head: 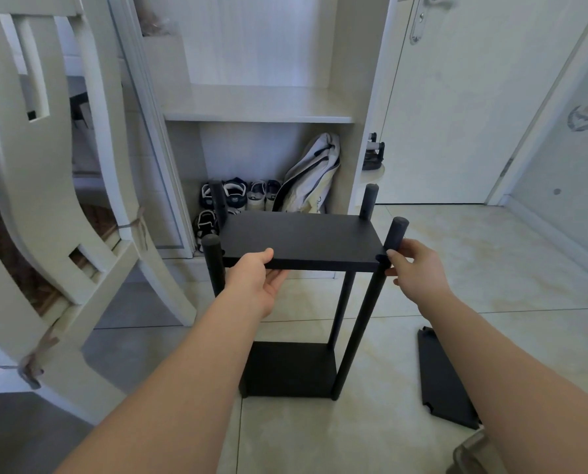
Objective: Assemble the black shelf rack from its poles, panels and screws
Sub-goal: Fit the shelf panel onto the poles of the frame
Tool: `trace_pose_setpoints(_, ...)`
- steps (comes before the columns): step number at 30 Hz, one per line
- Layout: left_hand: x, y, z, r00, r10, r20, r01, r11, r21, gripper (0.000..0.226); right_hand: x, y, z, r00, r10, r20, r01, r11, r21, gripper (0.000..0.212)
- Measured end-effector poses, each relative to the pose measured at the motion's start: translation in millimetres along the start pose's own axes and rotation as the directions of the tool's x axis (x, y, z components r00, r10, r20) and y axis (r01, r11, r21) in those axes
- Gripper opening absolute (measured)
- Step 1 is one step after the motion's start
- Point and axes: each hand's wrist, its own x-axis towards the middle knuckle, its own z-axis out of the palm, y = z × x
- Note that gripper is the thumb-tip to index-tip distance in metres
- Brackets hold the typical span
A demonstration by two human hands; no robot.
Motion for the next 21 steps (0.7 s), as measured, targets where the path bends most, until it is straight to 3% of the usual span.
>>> trace_pose_setpoints(21,5,-16,-4,0.997,-0.027,-0.078,0.017,0.991,-0.133,0.031,-6,-5,2,1.000,-0.008,0.015,0.008,1.000,0.016,0.011)
